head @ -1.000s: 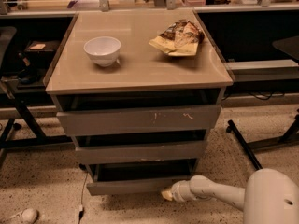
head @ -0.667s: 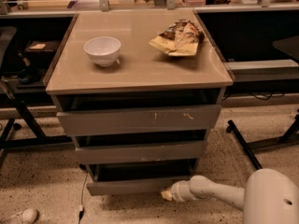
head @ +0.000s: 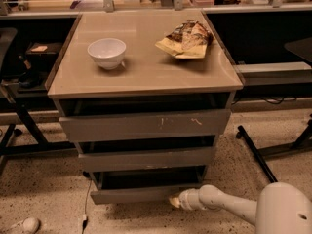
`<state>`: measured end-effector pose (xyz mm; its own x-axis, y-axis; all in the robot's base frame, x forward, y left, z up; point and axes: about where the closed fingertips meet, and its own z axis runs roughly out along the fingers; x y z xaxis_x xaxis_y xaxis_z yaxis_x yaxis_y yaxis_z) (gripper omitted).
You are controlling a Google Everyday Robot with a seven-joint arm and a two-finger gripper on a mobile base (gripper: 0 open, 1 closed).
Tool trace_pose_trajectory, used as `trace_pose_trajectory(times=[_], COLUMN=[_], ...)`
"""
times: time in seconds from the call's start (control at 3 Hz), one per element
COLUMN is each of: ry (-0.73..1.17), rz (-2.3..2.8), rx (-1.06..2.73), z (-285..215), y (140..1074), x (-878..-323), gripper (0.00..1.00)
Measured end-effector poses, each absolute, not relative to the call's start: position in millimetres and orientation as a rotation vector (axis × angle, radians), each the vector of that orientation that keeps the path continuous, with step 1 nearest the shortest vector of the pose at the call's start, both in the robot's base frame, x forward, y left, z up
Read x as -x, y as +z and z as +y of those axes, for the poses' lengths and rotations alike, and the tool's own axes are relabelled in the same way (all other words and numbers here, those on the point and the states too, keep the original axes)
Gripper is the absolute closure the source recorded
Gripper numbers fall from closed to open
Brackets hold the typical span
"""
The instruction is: Close bottom drawer
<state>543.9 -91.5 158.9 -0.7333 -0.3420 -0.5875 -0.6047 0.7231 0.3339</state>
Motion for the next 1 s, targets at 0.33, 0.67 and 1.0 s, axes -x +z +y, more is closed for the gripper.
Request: trace_pose_trajectory(times=[0.33,0.67,1.0], ry=[0.678,0.631,0.593], rz=[2.428,2.419,2.405], rx=[0.667,0.641,0.619], z=[-104.1,-114.8,-122.8], y=[154.1,152.5,156.3], x=[-553.3,-569.4,-587.8], gripper=[1.00,1.00,1.00])
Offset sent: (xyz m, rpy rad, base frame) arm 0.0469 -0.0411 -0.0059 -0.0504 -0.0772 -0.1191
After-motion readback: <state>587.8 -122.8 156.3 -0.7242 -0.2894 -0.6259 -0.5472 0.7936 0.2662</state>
